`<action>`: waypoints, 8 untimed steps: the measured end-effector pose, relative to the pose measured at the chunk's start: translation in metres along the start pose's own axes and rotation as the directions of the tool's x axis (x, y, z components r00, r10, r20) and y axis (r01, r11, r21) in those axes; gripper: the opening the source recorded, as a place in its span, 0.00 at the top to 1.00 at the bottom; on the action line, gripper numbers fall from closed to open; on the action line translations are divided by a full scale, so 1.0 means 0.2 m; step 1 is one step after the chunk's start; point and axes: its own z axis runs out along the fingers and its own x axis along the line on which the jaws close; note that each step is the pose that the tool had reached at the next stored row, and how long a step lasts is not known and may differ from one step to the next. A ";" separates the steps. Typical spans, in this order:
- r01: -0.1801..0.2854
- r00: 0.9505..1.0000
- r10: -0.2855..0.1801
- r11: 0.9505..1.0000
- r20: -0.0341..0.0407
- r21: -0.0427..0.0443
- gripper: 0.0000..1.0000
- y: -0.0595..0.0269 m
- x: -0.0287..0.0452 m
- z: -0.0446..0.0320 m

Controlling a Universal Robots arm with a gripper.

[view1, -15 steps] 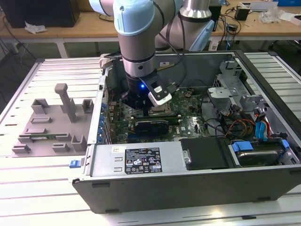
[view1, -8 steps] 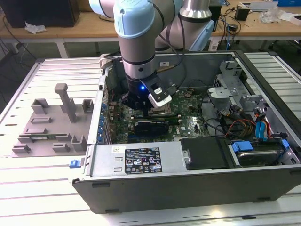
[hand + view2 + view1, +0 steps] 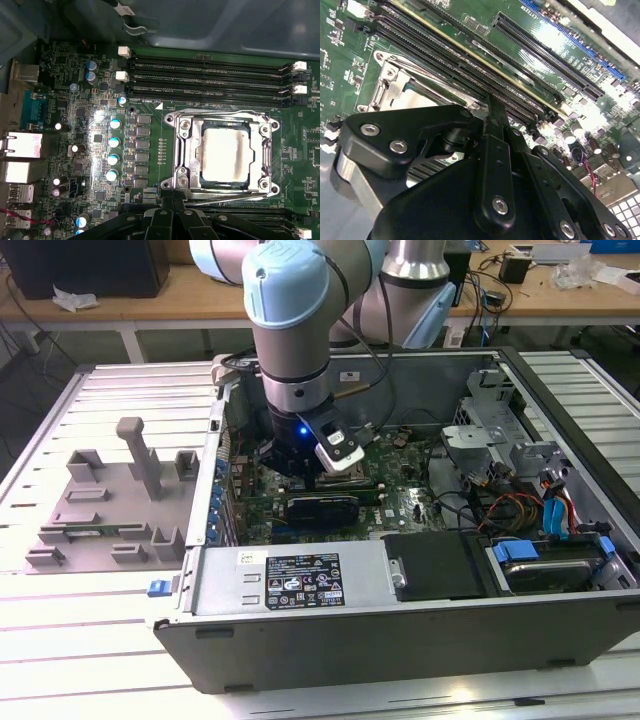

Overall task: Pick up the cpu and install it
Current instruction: 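Install the second cpu locking lever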

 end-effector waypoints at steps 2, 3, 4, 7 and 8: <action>0.000 1.000 0.000 1.000 0.000 0.000 0.89 -0.001 -0.003 0.003; -0.001 1.000 0.001 1.000 0.001 0.000 0.89 -0.001 -0.007 0.005; -0.001 1.000 0.001 1.000 0.001 0.000 0.89 -0.001 -0.007 0.005; -0.001 1.000 0.001 1.000 0.001 0.000 0.89 0.000 -0.008 0.003; -0.001 1.000 0.001 1.000 0.002 -0.002 0.89 0.001 -0.009 -0.003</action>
